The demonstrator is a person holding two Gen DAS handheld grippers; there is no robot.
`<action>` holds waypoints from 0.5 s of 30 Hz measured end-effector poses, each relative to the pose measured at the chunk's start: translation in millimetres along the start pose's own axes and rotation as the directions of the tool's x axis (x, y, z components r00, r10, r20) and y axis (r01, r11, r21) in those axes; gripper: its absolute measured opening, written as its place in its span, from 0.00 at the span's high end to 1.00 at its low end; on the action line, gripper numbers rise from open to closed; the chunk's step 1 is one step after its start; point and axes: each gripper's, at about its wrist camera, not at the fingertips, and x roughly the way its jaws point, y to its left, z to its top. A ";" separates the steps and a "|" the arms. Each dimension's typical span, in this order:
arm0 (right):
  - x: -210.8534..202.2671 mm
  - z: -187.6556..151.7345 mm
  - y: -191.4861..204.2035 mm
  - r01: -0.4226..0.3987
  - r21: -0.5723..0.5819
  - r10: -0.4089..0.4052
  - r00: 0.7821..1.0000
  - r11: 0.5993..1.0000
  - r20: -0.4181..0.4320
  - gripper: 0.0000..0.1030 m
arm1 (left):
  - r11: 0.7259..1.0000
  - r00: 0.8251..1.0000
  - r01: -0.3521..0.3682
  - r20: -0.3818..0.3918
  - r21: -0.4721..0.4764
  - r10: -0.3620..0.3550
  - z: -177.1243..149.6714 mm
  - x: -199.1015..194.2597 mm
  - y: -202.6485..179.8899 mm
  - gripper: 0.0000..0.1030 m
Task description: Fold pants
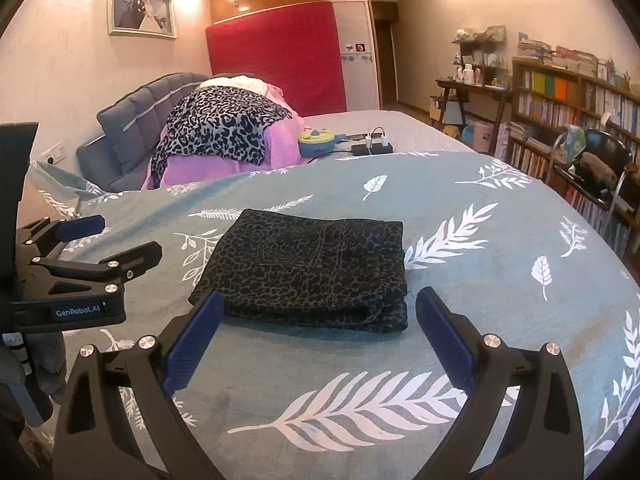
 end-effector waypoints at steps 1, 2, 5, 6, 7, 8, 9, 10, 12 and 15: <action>-1.4 0.2 1.3 0.003 -0.001 -0.003 1.000 1.000 0.000 0.05 | 1.000 1.000 -0.005 0.000 0.002 0.005 0.1 -0.6 -0.4 0.05; -2.3 0.6 2.1 0.003 -0.002 -0.003 1.000 1.000 0.000 0.05 | 1.000 1.000 -0.008 0.000 0.004 0.008 0.2 -1.0 -1.0 0.05; -3.7 1.4 3.8 0.020 -0.011 -0.020 1.000 1.000 -0.001 0.04 | 1.000 1.000 -0.012 0.003 0.004 0.012 0.8 -2.0 -0.9 0.05; -4.3 1.8 4.3 0.027 -0.016 -0.027 1.000 1.000 0.000 0.04 | 1.000 1.000 -0.012 0.002 0.003 0.012 0.9 -2.1 -0.5 0.05; -5.1 2.3 5.1 0.031 -0.020 -0.031 1.000 0.999 0.002 0.04 | 1.000 1.000 -0.014 0.003 0.003 0.014 0.9 -2.2 -0.5 0.05; -4.9 3.1 5.4 0.030 -0.021 -0.030 1.000 0.999 0.000 0.04 | 1.000 1.000 -0.014 0.003 0.003 0.014 0.7 -2.2 -0.6 0.05; -5.6 3.2 5.8 0.027 -0.018 -0.028 1.000 0.999 -0.001 0.04 | 1.000 1.000 -0.013 0.002 0.003 0.013 0.7 -2.1 -0.6 0.05; -5.0 3.2 5.8 0.027 -0.018 -0.027 1.000 0.999 -0.002 0.04 | 1.000 1.000 -0.013 0.002 0.003 0.013 0.7 -2.1 -0.6 0.05; -4.1 3.5 6.3 0.027 -0.019 -0.027 1.000 0.999 -0.003 0.04 | 1.000 1.000 -0.014 0.002 0.004 0.014 0.6 -2.0 -0.7 0.05; -3.4 3.9 5.4 0.027 -0.016 -0.028 1.000 0.999 -0.013 0.04 | 1.000 1.000 -0.012 -0.004 0.004 0.012 0.6 -1.3 -0.7 0.05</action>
